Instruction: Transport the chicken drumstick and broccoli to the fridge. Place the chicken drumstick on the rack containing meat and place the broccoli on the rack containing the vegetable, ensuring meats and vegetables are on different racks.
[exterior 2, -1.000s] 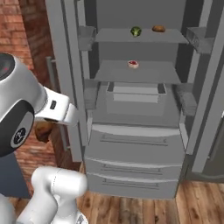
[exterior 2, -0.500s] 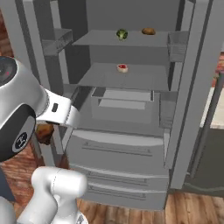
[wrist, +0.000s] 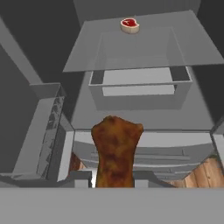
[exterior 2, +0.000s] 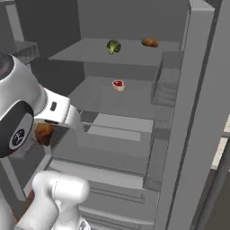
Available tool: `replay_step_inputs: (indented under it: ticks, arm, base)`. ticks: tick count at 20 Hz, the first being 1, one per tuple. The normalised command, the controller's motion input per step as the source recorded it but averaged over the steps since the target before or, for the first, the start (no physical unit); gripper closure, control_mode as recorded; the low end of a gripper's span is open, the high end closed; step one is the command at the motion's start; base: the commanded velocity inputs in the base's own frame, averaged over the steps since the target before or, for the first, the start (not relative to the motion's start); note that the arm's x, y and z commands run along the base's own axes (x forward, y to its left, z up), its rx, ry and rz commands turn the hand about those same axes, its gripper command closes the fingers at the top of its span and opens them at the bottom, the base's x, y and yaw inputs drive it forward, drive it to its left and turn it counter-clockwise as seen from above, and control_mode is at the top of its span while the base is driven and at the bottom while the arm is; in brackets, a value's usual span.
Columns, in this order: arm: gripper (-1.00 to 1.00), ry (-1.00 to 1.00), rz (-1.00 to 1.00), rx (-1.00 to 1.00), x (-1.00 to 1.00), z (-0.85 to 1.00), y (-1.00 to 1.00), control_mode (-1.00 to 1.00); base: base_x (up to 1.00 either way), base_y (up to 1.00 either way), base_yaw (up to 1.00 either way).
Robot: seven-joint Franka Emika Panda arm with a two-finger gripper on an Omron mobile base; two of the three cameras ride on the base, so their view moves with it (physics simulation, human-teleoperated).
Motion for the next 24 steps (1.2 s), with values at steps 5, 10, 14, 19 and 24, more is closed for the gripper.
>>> replay_step_inputs:
  ticks: [5, 10, 14, 19, 24]
  arm:
    - [1.00, 0.00, 0.00, 0.00, 0.00, 0.00, 0.00, 1.00]
    - [1.00, 0.00, 0.00, 0.00, 0.00, 0.00, 0.00, 1.00]
    - [1.00, 0.00, 0.00, 0.00, 0.00, 0.00, 0.00, 1.00]
    - [1.00, 0.00, 0.00, 0.00, 0.00, 0.00, 0.00, 1.00]
    - [1.00, 0.00, 0.00, 0.00, 0.00, 0.00, 0.00, 1.00]
  base:
    - [0.30, -0.17, 0.13]
    - [0.97, -0.03, 0.00]
    - [1.00, -0.35, 0.00]
    - [1.00, 0.00, 0.00]
    - [1.00, -0.01, 0.00]
